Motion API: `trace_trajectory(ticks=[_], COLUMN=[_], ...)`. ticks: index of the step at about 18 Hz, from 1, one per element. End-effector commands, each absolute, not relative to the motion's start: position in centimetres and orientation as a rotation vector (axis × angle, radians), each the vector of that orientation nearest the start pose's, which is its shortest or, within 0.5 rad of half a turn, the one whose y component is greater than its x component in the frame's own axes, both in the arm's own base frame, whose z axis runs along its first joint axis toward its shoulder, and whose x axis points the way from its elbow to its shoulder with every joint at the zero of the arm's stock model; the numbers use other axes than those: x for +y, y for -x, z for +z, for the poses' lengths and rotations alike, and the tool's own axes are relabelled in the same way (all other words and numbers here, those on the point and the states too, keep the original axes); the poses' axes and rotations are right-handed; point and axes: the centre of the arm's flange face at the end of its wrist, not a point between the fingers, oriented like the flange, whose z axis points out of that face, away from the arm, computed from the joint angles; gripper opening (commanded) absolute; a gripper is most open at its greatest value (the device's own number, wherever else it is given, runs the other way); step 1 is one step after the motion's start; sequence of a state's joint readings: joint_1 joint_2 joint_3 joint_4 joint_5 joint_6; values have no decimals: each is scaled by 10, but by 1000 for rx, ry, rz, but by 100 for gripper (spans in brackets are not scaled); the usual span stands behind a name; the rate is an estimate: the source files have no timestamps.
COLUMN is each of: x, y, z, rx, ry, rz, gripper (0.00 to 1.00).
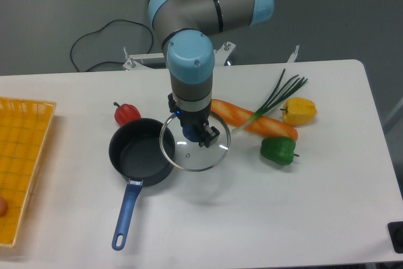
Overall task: Open the lid
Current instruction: 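Lift the glass lid off the saucepan and move it toward the baguette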
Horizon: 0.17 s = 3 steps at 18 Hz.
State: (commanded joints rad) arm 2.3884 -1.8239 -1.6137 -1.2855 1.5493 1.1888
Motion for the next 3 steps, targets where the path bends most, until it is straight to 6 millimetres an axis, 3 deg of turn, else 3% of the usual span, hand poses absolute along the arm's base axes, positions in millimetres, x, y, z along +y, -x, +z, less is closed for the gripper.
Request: trace_trajectory(ticks=[3], x=[493], y=[333], z=[359], rx=[568], ry=[3077], rz=[-35], gripper=[46])
